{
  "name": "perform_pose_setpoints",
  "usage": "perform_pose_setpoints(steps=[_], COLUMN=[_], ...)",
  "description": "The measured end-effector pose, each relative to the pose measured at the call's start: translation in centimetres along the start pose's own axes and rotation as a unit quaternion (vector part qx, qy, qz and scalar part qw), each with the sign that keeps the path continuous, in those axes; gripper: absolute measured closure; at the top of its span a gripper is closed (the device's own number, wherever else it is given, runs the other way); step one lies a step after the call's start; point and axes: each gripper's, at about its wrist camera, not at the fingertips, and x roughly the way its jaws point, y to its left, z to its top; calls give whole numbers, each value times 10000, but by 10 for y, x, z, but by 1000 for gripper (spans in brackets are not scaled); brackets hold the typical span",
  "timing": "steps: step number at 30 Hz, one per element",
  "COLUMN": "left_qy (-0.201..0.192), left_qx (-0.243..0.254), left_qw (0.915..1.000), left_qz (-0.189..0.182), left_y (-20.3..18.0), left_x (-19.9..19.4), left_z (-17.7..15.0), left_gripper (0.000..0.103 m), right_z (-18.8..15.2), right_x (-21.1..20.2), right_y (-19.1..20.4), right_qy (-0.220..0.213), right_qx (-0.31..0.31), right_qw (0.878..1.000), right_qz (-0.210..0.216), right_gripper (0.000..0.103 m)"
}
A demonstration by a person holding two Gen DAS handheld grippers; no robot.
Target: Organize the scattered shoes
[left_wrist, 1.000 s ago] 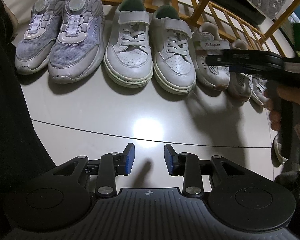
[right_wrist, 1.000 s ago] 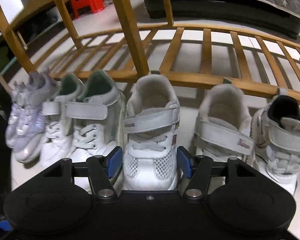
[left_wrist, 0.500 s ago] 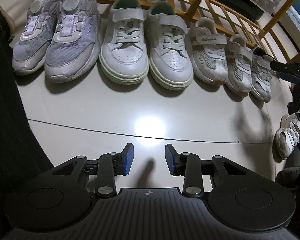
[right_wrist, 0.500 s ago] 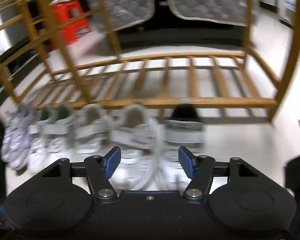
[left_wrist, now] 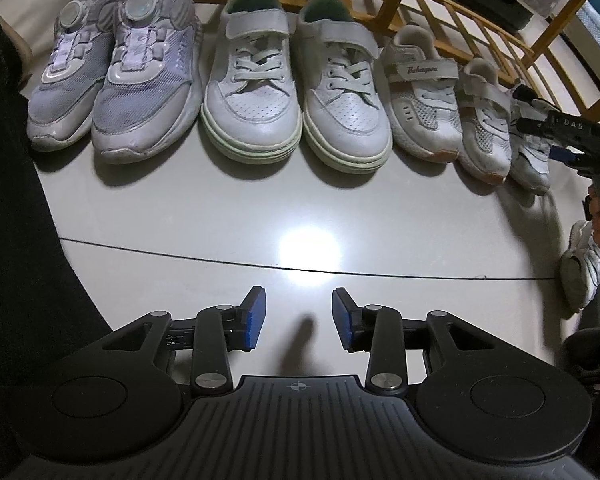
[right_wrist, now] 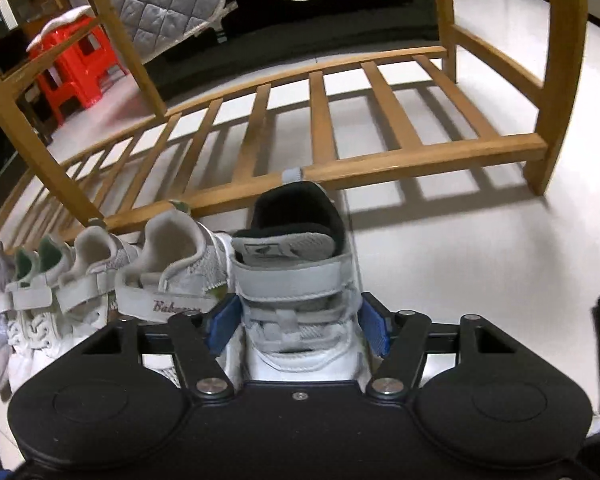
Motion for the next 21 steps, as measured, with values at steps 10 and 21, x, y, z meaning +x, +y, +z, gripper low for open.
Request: perform_pose_setpoints(steps=[10,21], left_qy=[65,79], left_qx=[25,123], left_qw=[10000,9999], left_qz=[-52,-84], left_y=[-8,-21], left_x=[7,5], left_z=[-2,-5], left_gripper=[62,57], right_z=[2,5], right_x=[3,8], right_y=[7,12], right_qy=[-55,40], right_qx=[-102,-394], right_qw=[9999,9992], right_qz=[58,79], right_gripper=[40,38])
